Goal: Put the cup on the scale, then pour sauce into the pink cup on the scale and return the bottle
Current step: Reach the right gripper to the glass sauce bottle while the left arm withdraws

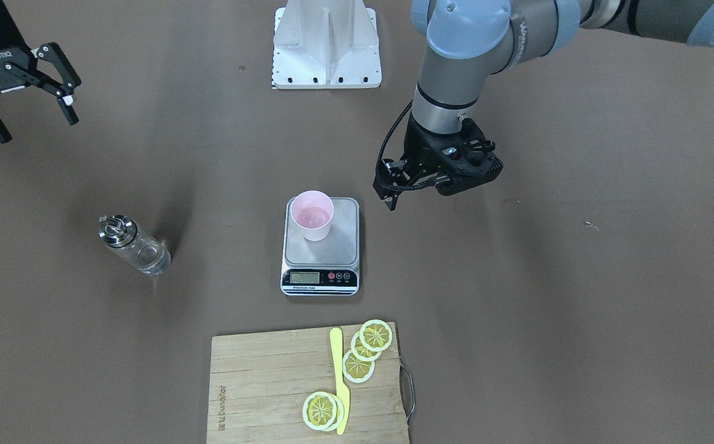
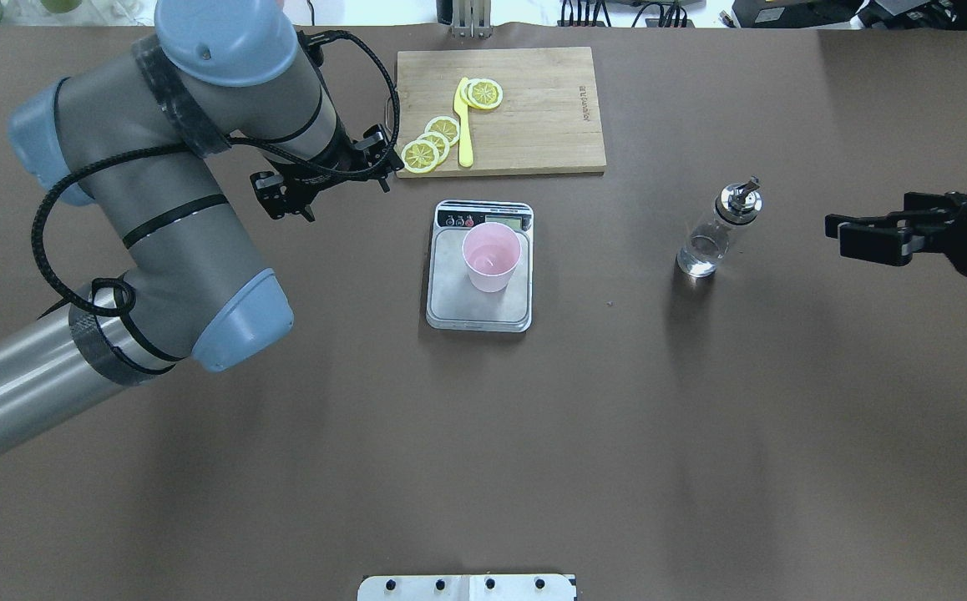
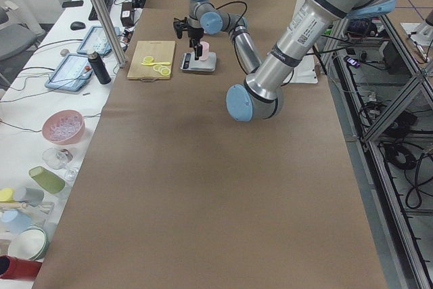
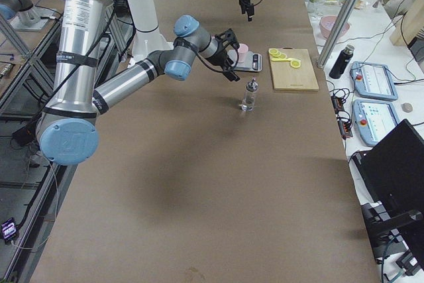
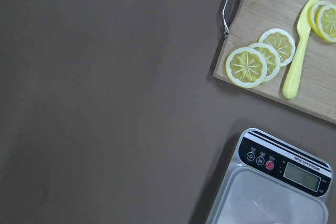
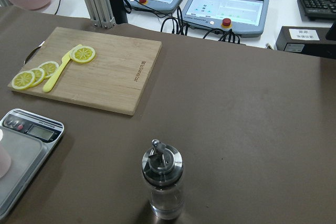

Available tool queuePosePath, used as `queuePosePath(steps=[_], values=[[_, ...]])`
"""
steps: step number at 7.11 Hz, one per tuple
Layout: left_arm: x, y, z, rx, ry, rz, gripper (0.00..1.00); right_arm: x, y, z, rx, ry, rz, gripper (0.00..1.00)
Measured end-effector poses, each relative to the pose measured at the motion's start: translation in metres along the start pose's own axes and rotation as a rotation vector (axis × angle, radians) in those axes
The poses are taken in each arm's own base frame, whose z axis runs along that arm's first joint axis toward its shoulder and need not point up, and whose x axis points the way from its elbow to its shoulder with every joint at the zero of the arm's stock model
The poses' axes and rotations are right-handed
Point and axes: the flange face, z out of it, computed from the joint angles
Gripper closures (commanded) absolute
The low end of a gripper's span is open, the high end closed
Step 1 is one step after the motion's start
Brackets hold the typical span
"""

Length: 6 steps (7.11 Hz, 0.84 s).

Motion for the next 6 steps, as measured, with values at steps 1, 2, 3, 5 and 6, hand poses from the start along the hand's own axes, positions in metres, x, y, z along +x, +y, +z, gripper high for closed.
queuePosePath(steps=[1, 2, 3, 5, 6], values=[[-0.007, -0.003, 0.005, 0.002, -0.011, 0.025, 0.02, -0.014, 0.021, 0.017, 0.025, 0.014, -0.019, 0.01], [-0.015, -0.006, 0.011, 0.003, -0.022, 0.047, 0.02, -0.018, 0.042, 0.039, 0.056, 0.013, -0.031, 0.01], [-0.019, -0.007, 0.014, 0.003, -0.028, 0.06, 0.02, -0.011, 0.062, 0.062, 0.083, 0.0, -0.033, 0.02], [-0.021, -0.009, 0.016, 0.005, -0.033, 0.068, 0.02, 0.006, 0.092, 0.094, 0.128, -0.018, -0.039, 0.04], [-0.021, -0.009, 0.016, 0.005, -0.034, 0.068, 0.02, 0.011, 0.1, 0.102, 0.146, -0.03, -0.044, 0.04]])
